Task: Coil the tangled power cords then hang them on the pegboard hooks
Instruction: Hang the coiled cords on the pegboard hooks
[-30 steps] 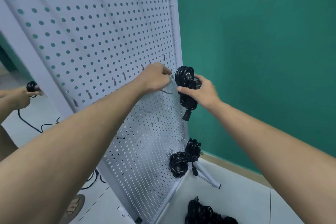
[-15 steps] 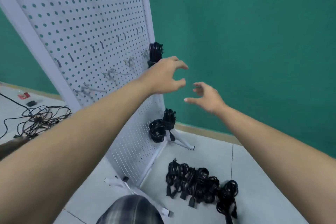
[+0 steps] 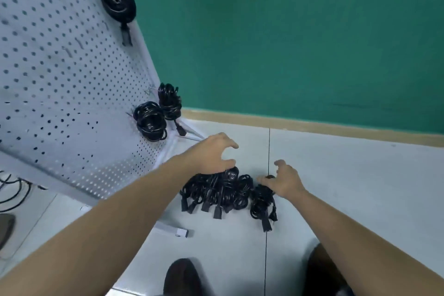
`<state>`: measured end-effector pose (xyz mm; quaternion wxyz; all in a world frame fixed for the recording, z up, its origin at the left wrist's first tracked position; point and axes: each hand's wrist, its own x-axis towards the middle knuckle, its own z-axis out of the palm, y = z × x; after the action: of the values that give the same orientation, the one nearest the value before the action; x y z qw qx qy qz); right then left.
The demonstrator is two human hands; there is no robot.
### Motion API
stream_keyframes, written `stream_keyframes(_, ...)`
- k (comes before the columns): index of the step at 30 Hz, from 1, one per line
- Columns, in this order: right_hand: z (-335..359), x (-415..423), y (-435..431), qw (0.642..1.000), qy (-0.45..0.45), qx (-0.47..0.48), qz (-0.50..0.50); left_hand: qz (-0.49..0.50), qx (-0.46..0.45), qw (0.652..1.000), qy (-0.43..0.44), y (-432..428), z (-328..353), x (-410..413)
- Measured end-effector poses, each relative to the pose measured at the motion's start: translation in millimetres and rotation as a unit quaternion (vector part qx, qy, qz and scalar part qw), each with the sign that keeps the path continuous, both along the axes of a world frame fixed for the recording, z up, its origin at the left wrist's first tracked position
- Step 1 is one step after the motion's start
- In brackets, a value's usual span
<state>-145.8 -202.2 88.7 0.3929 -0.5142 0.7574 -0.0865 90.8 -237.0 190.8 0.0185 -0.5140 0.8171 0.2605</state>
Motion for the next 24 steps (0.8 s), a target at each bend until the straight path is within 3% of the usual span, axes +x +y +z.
stream_keyframes(5, -66.3, -1.7, -1.4, 0.988, 0.006, 0.115, -0.100, -0.010, 0.053, 0.999, 0.002, -11.0, -52.7, -6.8)
stream_keyframes(12, -116.6, 15.6, -9.4, 0.977, -0.042, 0.142, -0.152, 0.002, 0.087, 0.996, -0.002, -27.7, -84.2, -3.4)
stream_keyframes(18, -93.5, 7.2, -4.9, 0.981, -0.069, 0.091, -0.157, 0.005, 0.083, 0.997, -0.006, -36.9, -63.6, -0.6)
stream_keyframes(24, 5.2, 5.3, -12.9, 0.987, -0.104, -0.062, -0.108, 0.002, -0.001, 1.000, -0.016, -37.9, 19.9, -2.1)
